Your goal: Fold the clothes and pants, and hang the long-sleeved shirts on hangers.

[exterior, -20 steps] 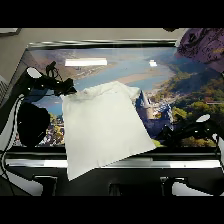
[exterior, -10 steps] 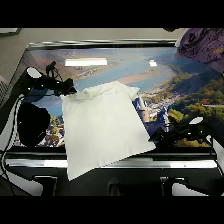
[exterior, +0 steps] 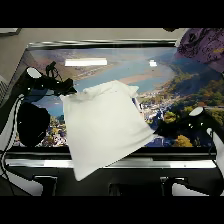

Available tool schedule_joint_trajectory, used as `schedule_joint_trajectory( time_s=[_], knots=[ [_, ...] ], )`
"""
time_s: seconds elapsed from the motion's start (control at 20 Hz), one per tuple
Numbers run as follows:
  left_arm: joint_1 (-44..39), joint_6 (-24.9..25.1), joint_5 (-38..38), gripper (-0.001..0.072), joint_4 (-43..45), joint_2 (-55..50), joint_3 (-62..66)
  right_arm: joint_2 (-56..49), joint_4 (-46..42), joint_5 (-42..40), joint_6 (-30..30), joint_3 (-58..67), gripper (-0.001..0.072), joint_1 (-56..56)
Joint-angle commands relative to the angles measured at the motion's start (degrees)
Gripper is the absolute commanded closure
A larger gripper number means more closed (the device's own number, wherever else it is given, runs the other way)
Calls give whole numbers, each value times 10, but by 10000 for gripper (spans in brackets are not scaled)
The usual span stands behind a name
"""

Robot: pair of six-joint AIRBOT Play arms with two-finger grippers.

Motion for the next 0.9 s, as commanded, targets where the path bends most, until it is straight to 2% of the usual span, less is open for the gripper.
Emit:
schedule_joint_trajectory(
  time_s=[0.0, 0.25, 0.35, 0.5, 0.6, 0.7, 0.85],
  knots=[
    [1, 0, -2, 690, 14, 0, 0, -38, -97, -52, 131, 195, 690, 1],
    [0, 0, -3, 690, 14, 0, 0, -181, -101, -106, 259, 492, 690, 1],
    [0, 0, -6, 690, 14, 0, 0, -220, -90, -113, 294, 545, 690, 2],
    [0, 0, -5, 690, 15, 0, 0, -244, -51, -100, 300, 548, 680, 9],
    [0, 0, -7, 690, 14, 0, 0, -241, -46, -62, 286, 548, 440, 6],
    [0, 0, -14, 690, 15, 0, 0, -219, -40, 5, 217, 548, 282, -15],
    [0, 0, -26, 690, 15, 0, 0, -177, -74, 152, 99, 545, 258, -61]
  ],
)
